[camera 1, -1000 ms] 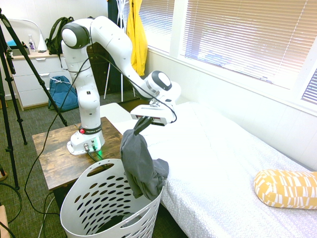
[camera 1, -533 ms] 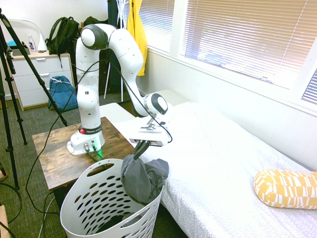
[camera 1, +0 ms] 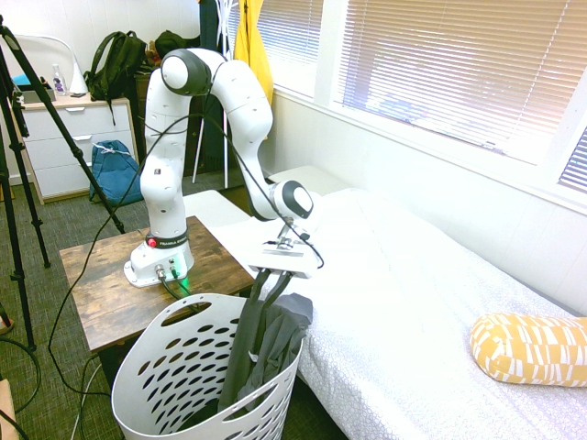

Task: Put my clothes in the laundry bag

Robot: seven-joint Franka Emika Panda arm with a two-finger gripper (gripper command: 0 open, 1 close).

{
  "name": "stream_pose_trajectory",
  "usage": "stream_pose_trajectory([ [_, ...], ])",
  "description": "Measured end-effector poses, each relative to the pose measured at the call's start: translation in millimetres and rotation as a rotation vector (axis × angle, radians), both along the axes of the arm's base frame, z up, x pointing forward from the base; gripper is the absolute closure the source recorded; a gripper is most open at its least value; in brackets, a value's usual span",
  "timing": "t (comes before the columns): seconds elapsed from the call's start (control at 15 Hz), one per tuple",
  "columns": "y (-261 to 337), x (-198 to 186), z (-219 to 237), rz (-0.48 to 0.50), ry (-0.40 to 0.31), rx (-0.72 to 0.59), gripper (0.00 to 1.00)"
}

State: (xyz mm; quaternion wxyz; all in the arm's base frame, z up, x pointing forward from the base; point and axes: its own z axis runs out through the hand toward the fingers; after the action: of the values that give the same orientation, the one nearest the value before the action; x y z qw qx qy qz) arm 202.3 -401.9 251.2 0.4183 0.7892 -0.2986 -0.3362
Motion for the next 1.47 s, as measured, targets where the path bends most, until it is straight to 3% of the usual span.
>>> stream_pose_trajectory([
  [0.27,47.7,101.0,-12.4,0.177,-0.219,0.003,0.00],
  [0.4,79.5,130.9,-54.7,0.223,-0.339,0.012,0.00],
  [0.53,113.3,151.9,-99.9,0.236,-0.397,0.033,0.00],
  [0.8,145.7,166.3,-141.6,0.259,-0.361,0.050,0.00],
  [1.0,148.8,162.6,-148.0,0.204,-0.346,0.064,0.00],
  [1.2,162.1,163.2,-148.3,0.131,-0.278,0.101,0.00],
  [1.47,152.8,149.2,-153.3,0.128,-0.216,0.094,0.00],
])
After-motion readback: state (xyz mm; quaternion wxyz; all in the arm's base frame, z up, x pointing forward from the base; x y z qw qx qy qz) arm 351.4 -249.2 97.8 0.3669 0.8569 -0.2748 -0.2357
